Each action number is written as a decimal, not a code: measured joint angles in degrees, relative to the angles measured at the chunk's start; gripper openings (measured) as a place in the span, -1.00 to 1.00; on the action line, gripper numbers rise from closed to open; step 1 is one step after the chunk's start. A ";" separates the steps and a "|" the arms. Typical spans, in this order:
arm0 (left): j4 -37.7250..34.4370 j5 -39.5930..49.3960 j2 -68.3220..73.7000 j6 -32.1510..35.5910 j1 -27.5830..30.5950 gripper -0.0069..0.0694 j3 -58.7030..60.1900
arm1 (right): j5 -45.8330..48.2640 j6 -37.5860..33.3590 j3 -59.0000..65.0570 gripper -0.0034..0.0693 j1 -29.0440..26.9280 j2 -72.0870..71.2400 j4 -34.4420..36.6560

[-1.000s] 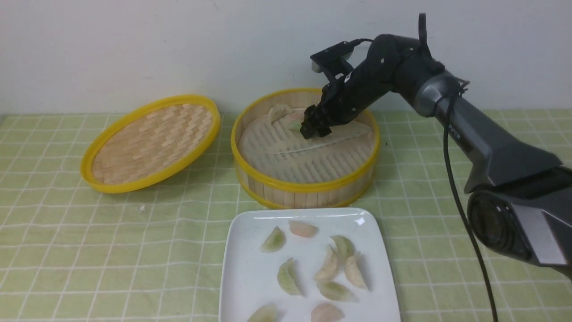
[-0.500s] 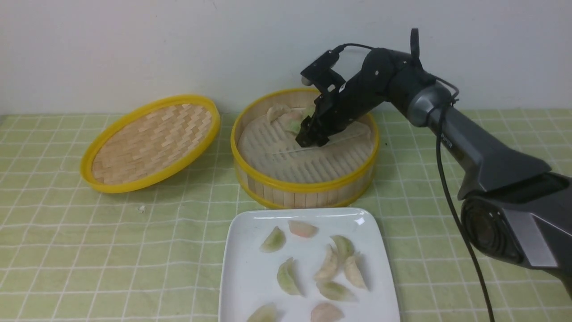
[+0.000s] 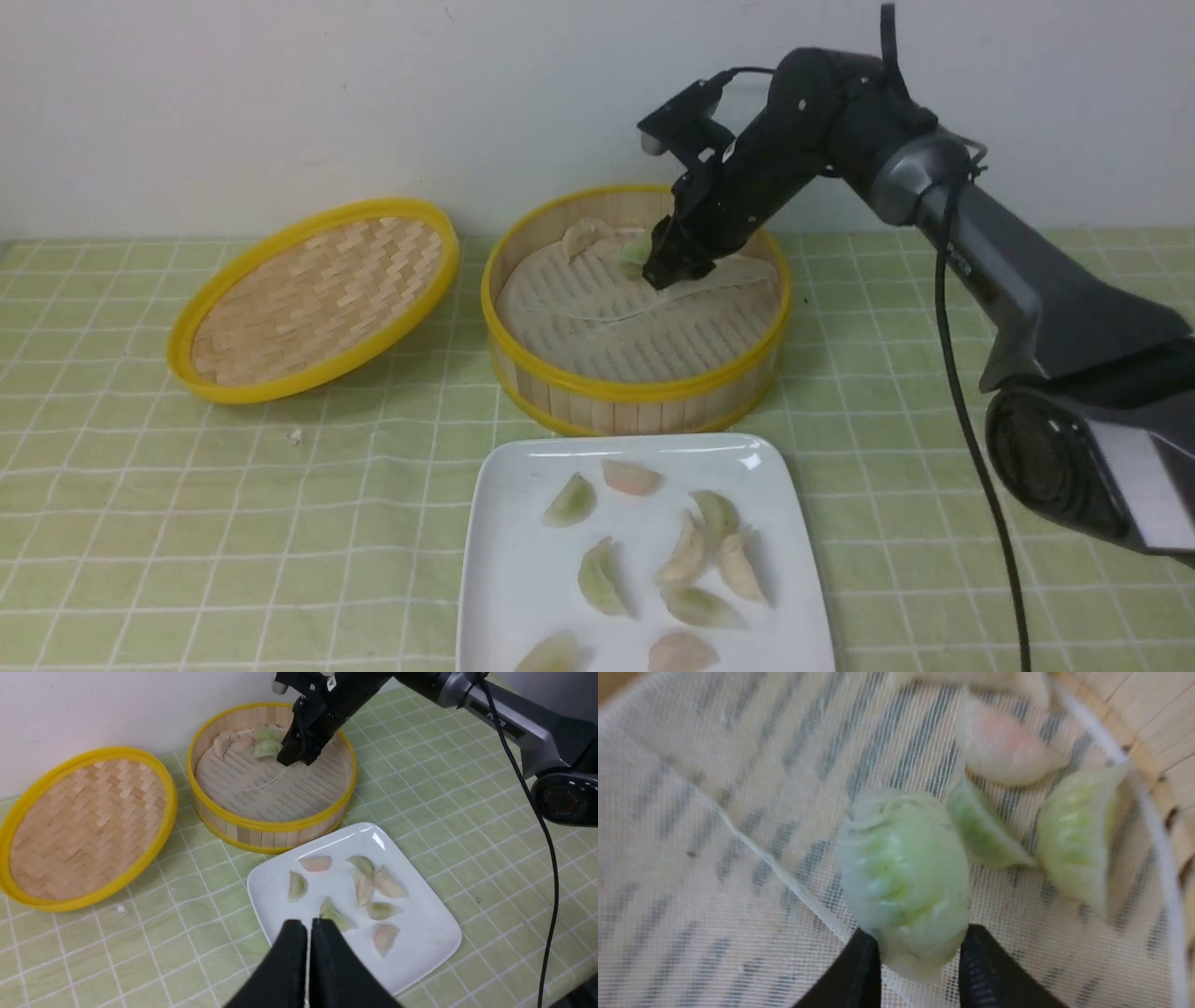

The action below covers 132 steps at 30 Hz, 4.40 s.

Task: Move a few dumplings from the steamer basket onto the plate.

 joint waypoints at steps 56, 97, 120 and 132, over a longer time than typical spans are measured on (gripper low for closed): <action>1.08 0.00 1.30 0.18 0.00 -0.83 0.00 | -16.91 8.52 93.25 -0.03 9.97 -55.05 2.79; 1.08 -19.09 7.53 4.79 0.00 -0.83 4.25 | -29.30 40.97 103.63 -0.95 9.97 -141.67 -27.10; 1.08 -21.32 2.38 6.73 0.00 -0.83 9.28 | -39.03 58.02 114.90 -0.95 9.97 -152.68 -34.00; 1.08 -30.27 -12.35 6.68 0.00 -0.83 22.24 | -39.01 58.68 114.90 -0.95 9.97 -152.68 -34.00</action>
